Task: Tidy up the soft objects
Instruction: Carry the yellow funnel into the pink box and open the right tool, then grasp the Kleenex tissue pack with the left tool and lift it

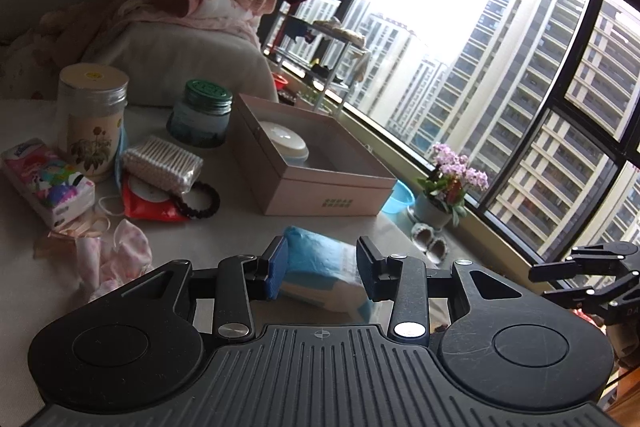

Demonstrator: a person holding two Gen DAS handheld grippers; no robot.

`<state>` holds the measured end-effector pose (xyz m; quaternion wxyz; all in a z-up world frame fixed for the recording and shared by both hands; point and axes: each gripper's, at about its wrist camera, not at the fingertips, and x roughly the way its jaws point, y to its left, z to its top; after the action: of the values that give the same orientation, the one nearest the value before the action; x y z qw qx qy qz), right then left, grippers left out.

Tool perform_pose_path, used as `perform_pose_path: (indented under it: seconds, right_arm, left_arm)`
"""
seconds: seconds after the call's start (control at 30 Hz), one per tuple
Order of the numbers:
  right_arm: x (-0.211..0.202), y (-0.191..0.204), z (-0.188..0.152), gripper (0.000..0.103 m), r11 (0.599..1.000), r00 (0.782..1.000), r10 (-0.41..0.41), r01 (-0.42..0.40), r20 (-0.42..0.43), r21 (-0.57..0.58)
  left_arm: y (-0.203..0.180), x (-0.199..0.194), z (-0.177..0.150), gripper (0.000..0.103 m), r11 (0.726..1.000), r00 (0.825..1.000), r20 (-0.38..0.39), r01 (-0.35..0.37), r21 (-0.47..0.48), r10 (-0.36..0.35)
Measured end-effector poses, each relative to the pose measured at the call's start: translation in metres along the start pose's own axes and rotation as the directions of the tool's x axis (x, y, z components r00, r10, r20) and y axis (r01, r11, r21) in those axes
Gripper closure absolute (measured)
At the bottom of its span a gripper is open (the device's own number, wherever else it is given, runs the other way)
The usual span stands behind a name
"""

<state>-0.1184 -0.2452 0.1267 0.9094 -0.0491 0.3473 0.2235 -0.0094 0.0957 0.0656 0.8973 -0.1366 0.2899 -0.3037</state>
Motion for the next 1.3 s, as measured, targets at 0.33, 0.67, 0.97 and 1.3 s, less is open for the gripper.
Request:
perform_pose_path:
  seconds: [0.33,0.67,0.97,1.3]
  right_arm:
    - [0.072,0.036,-0.022,0.076,0.999,0.977,-0.046,0.049,-0.207,0.013]
    - [0.030,-0.015,0.105,0.094,0.979,0.973,-0.200,0.202,0.119,-0.005]
    - [0.142,-0.069,0.176,0.085,0.976,0.968,-0.215,0.209,0.131,0.054]
    - [0.161,-0.008,0.087,0.057,0.983,0.986,-0.140,0.150,0.094,-0.109]
  left_arm:
    - [-0.029,-0.003,-0.014,0.061,0.987,0.993,-0.062,-0.094,0.129,0.103]
    - [0.000,-0.012,-0.012,0.061,0.969,0.970,-0.039,-0.238,0.071,0.241]
    - [0.041,-0.026,-0.023,0.061,0.936,0.936,-0.049,-0.351,-0.035,0.349]
    - [0.080,-0.068,0.005,0.061,0.867,0.862,0.151,-0.450,-0.212,0.484]
